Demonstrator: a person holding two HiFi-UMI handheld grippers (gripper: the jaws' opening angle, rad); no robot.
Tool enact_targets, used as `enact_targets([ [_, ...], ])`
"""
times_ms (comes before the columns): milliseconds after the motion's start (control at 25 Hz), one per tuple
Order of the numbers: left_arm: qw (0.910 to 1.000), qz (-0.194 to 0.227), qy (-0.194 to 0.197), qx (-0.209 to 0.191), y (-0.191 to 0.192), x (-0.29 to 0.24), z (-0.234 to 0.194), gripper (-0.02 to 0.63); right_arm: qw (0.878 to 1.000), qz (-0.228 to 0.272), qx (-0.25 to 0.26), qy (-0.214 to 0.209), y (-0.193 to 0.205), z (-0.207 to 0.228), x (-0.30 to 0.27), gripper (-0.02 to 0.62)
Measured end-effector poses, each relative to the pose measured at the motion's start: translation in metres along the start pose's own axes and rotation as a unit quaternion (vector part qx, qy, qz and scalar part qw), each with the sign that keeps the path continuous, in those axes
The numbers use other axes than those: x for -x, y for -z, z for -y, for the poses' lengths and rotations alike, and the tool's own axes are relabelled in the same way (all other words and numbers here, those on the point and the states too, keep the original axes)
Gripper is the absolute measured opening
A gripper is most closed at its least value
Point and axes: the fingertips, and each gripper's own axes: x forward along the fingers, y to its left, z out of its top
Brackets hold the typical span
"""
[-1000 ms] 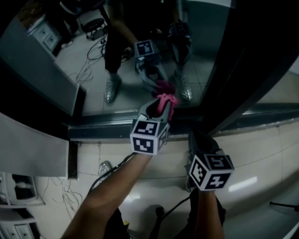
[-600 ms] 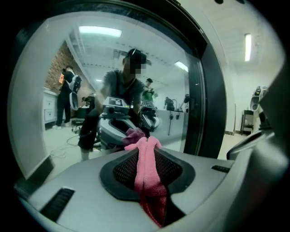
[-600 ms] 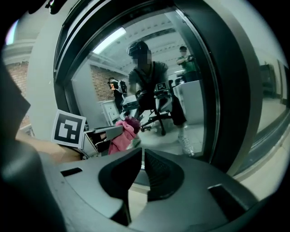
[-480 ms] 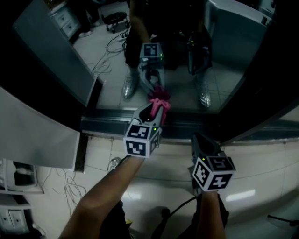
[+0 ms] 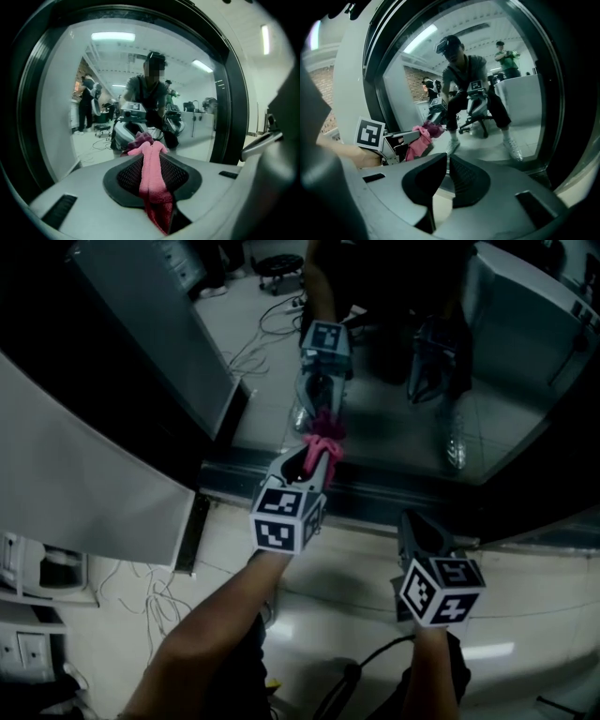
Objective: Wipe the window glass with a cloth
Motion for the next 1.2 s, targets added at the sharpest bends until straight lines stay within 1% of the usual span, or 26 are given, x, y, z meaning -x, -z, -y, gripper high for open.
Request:
enact_targets([
  [160, 0.9998, -0.001, -0.021, 0.006, 0.005, 0.015, -0.041, 0.094, 1.000, -0.008, 0.005, -0.008, 0.005, -0.023, -0.017, 0.018],
  [440, 0.9982, -0.011, -0.054, 0.020, 0.012, 0.031, -0.102, 0.094, 0.999, -0.026, 0.016, -0.020, 0.004, -0.041, -0.046, 0.018],
  [680, 0.9978, -0.012, -0.064, 0.012, 0.017, 0.040, -0.133, 0.094, 0.999, -0.032, 0.026, -0.034, 0.006, -0.057, -0.073, 0.018],
  [920, 0.9960, -0.009, -0.087, 0.021, 0.023, 0.057, -0.172, 0.094, 0.996, -0.042, 0.045, -0.057, 0.008, -0.092, -0.092, 0.018],
  [1000, 0.9947, -0.013, -0.097, 0.029, 0.026, 0.063, -0.190, 0.094, 0.995, -0.043, 0.051, -0.067, 0.008, -0.107, -0.098, 0.018],
  [1200, 0.9892, -0.021, -0.129, 0.066, 0.044, 0.073, -0.246, 0.094, 0.991, -0.062, 0.067, -0.097, 0.022, -0.151, -0.128, 0.018],
])
